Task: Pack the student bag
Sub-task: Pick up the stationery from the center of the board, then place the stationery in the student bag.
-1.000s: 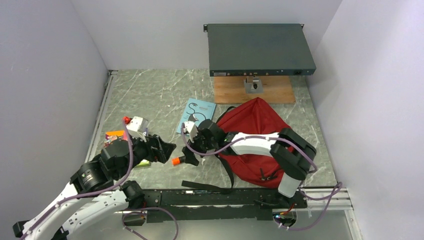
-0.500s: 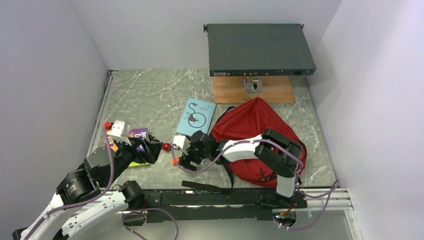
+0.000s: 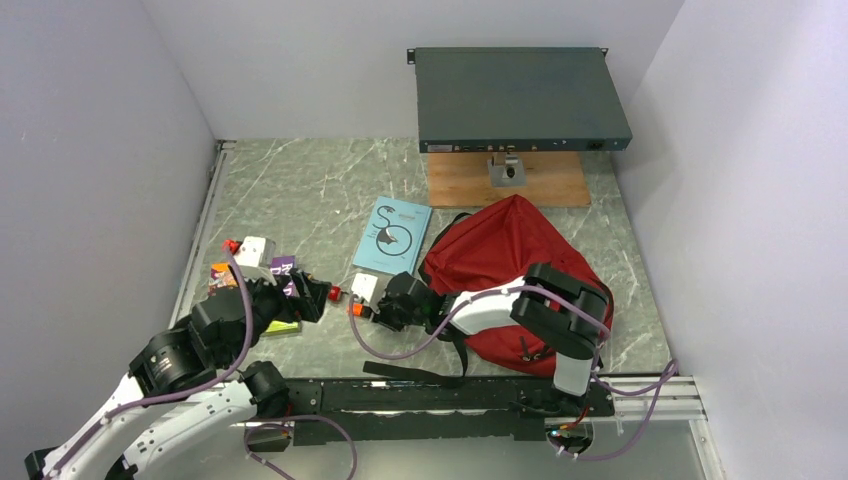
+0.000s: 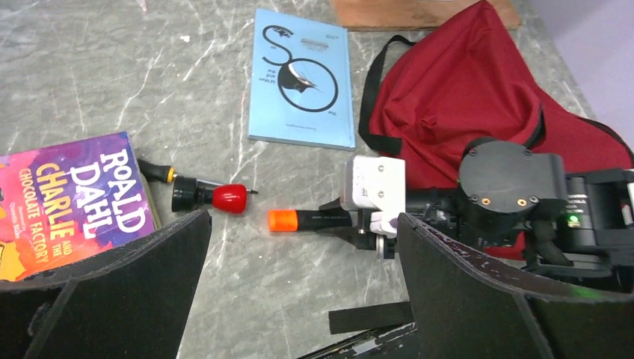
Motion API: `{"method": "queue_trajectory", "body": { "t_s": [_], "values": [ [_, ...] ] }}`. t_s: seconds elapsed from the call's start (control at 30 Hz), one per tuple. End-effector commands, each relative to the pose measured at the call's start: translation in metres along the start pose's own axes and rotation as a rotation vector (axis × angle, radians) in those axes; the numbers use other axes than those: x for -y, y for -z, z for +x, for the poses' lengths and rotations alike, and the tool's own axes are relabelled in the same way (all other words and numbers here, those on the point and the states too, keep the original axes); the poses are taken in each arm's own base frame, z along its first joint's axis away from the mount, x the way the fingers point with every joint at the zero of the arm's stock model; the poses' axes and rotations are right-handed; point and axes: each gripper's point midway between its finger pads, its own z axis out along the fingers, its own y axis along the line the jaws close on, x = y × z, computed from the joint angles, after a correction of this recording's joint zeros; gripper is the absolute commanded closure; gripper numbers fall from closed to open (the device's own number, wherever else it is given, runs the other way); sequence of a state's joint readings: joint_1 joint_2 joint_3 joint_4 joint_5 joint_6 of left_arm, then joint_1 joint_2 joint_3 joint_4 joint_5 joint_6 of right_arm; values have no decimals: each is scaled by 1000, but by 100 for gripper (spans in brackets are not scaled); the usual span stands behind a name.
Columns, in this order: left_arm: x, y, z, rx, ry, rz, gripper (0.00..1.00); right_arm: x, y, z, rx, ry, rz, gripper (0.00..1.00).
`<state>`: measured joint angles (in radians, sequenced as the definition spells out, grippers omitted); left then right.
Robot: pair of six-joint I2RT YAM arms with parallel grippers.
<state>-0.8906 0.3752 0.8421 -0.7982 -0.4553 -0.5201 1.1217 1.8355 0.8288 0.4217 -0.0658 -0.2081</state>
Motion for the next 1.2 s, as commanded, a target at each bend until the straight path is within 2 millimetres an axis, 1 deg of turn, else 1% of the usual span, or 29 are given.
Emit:
{"method": "queue_trajectory", "body": {
  "t_s": [0.0,0.1,0.13,0.23,0.3,0.37,0.4,0.5,0.57,0.63,0.7,0.77,0.87,0.93,0.97,1.0,1.07,1.17],
  "values": [
    [-15,-7,1,5,34,-115,0,10,15,-5,-14,-52,75,79],
    [-17,-9,0,9,47,-131,0,15,26,-27,24,-103,102,90],
    [-16,-10,0,11,48,-130,0,16,30,-35,41,-120,104,100],
    [-15,-11,-4,28,63,-130,0,22,46,-57,81,-172,131,100],
    [-13,-11,-7,40,77,-129,0,33,63,-68,115,-252,199,100],
    [-9,-14,-9,47,88,-115,0,45,87,-77,155,-346,252,100],
    [-4,-18,-7,42,90,-98,0,54,109,-76,151,-439,310,100],
    [6,-28,0,13,92,-69,0,63,146,-50,34,-599,443,100],
    [13,-37,8,-18,90,-52,0,67,174,-31,-40,-705,549,100],
    [24,-48,17,-50,93,-22,0,67,203,-6,-135,-801,652,100],
    [36,-59,24,-73,101,19,0,67,234,24,-242,-913,780,100],
    [49,-70,33,-105,104,61,0,61,264,51,-336,-1008,895,100],
    [68,-85,44,-160,102,113,0,49,307,85,-431,-1141,1072,100],
    [80,-93,51,-202,98,149,0,48,323,100,-410,-1209,1166,100],
    [85,-96,54,-221,96,161,0,49,325,108,-394,-1240,1193,100],
    [89,-99,57,-236,95,174,0,55,327,113,-375,-1274,1215,100],
    [97,-105,61,-261,91,193,1,68,322,117,-321,-1314,1198,100],
    [105,-105,61,-280,90,226,2,93,314,125,-258,-1334,1154,100]
  ]
}}
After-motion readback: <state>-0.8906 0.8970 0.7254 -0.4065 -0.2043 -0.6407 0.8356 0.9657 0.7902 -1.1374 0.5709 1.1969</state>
